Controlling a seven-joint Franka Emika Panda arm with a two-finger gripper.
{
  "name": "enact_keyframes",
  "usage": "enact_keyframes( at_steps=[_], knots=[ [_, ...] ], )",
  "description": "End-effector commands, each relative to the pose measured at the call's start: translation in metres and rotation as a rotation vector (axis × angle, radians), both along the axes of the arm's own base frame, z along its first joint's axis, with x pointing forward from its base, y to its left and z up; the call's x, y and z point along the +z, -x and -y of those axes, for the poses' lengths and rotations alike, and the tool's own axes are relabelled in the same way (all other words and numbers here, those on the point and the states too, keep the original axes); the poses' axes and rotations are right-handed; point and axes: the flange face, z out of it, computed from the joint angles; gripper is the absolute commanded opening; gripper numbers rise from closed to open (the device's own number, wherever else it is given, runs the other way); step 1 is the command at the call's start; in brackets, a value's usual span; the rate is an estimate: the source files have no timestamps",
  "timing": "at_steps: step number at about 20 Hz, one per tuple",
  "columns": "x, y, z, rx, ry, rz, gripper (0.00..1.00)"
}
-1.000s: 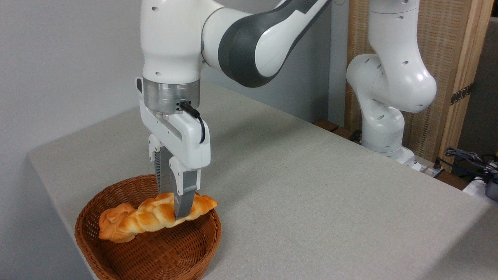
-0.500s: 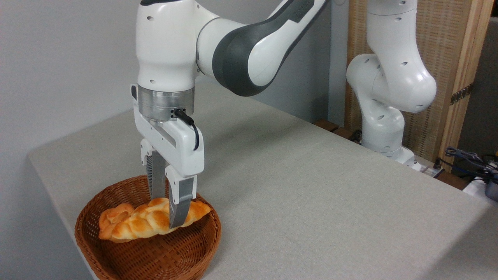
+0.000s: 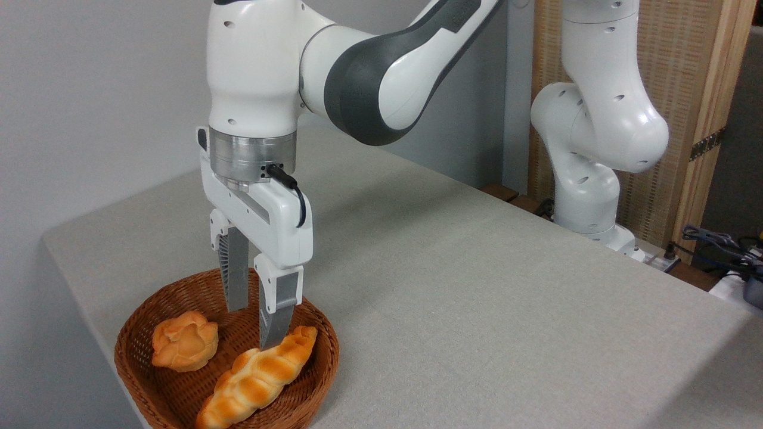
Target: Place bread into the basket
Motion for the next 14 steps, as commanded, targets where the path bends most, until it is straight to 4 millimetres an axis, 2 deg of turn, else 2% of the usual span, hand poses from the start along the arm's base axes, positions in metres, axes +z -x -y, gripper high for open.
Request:
enact_keyframes(
  at_steps=[1, 3, 14],
  knots=[
    [0.019, -0.003, -0.001, 0.067, 0.026, 0.024, 1.00],
    [0.018, 0.001, -0.006, 0.090, 0.028, -0.015, 1.00],
    [0.081, 0.018, -0.010, 0.093, 0.020, -0.179, 1.00]
  ],
)
